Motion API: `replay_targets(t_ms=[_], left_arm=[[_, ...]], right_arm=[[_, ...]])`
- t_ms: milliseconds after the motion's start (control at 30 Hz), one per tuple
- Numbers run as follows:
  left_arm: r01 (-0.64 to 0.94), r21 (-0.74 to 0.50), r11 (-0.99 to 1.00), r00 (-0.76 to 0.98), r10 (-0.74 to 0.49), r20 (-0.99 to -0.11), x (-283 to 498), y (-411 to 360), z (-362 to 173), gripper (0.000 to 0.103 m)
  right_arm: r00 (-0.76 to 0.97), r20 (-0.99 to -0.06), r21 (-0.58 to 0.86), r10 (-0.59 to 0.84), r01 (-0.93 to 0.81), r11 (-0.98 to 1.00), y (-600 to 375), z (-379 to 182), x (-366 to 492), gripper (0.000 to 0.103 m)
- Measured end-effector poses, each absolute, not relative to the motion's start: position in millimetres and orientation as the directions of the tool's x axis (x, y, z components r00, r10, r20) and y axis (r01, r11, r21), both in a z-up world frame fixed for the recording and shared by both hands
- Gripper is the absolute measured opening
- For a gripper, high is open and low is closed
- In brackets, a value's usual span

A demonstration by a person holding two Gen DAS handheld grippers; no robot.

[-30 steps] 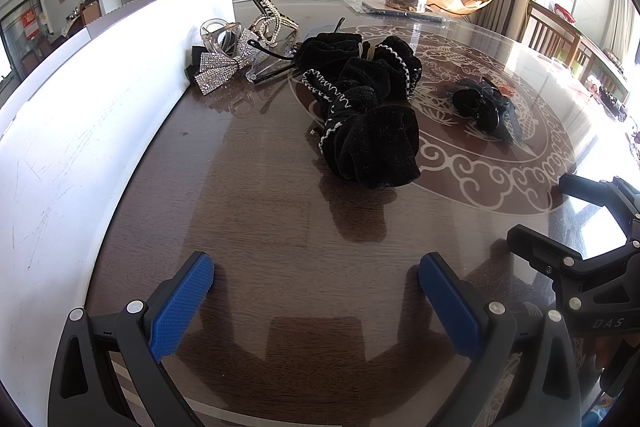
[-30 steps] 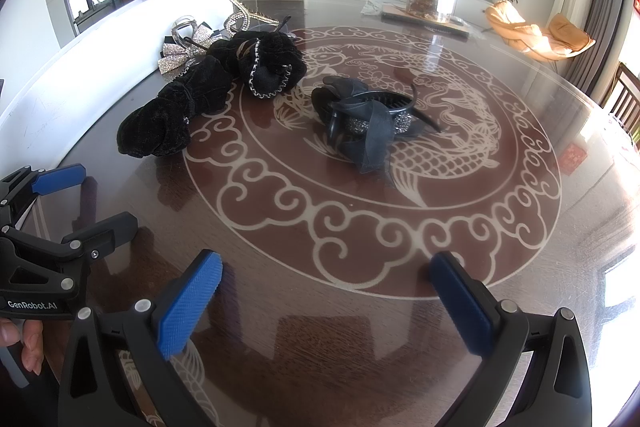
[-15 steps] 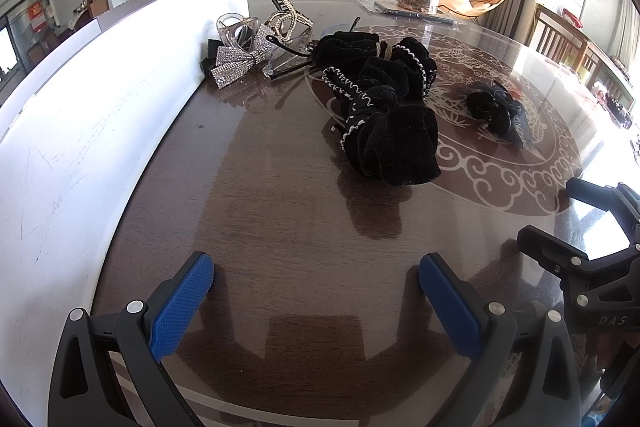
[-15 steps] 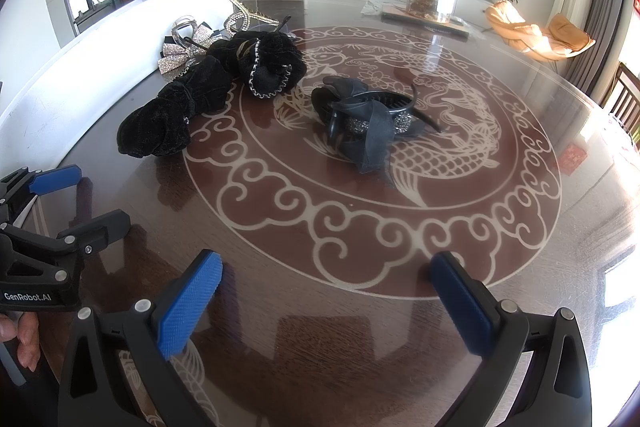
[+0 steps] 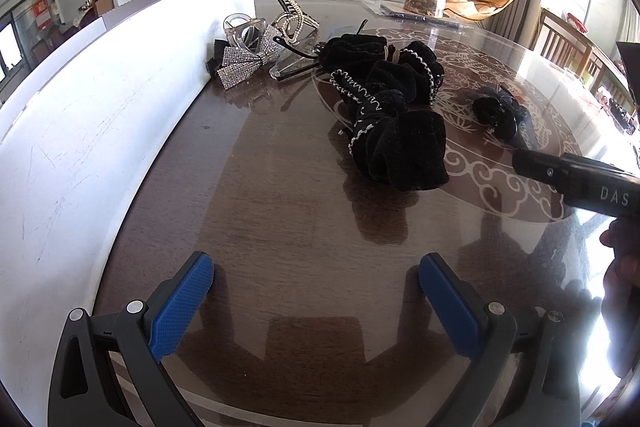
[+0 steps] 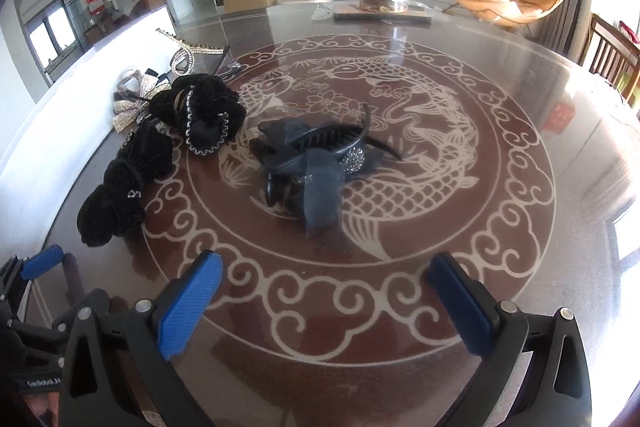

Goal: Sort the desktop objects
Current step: 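Grasp the black claw clip with mesh bow with the right tool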

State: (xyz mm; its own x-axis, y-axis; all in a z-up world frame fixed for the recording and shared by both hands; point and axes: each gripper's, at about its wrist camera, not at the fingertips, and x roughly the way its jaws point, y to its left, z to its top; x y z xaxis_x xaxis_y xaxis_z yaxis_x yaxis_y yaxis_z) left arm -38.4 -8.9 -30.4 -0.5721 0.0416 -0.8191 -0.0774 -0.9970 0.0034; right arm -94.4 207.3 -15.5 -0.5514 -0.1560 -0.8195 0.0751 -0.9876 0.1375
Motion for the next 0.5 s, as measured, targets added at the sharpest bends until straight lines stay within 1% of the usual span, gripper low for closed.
replay_targets(t_ms=[67, 167, 300, 367, 400, 467, 500], left_arm=[[-0.078, 0.004, -0.997, -0.572, 0.042, -0.819, -38, -9, -30, 0.103], [-0.078, 0.004, -0.997, -0.572, 0.042, -0.819, -38, -9, -30, 0.103], [-0.078, 0.004, -0.997, -0.572, 0.042, -0.819, -38, -9, -30, 0.103], [-0.078, 0.004, -0.997, -0.572, 0.042, -0.819, -38, -9, -30, 0.103], [-0.078, 0.004, -0.997, -0.572, 0.042, -0.819, -38, -10, -30, 0.103], [-0.078, 0.004, -0.997, -0.572, 0.042, -0.819, -38, -10, -30, 0.103], [-0.078, 0.004, -0.997, -0.572, 0.042, -0.819, -38, -10, -30, 0.103]], right_arm=[[-0.546, -0.818, 0.183, -0.180, 0.048, -0.982, 207, -13, -110, 0.103], [-0.557, -0.813, 0.200, -0.167, 0.001, -0.980, 202, -13, -130, 0.103], [-0.573, -0.810, 0.168, -0.120, -0.031, -0.985, 192, -14, -153, 0.103], [-0.571, -0.813, 0.143, -0.112, -0.010, -0.990, 185, -15, -162, 0.103], [-0.569, -0.816, 0.119, -0.103, 0.011, -0.993, 182, -15, -165, 0.101], [-0.573, -0.816, 0.045, -0.073, 0.064, -0.997, 174, -14, -167, 0.074], [-0.576, -0.814, 0.027, -0.076, 0.093, -0.995, 172, -13, -166, 0.069]])
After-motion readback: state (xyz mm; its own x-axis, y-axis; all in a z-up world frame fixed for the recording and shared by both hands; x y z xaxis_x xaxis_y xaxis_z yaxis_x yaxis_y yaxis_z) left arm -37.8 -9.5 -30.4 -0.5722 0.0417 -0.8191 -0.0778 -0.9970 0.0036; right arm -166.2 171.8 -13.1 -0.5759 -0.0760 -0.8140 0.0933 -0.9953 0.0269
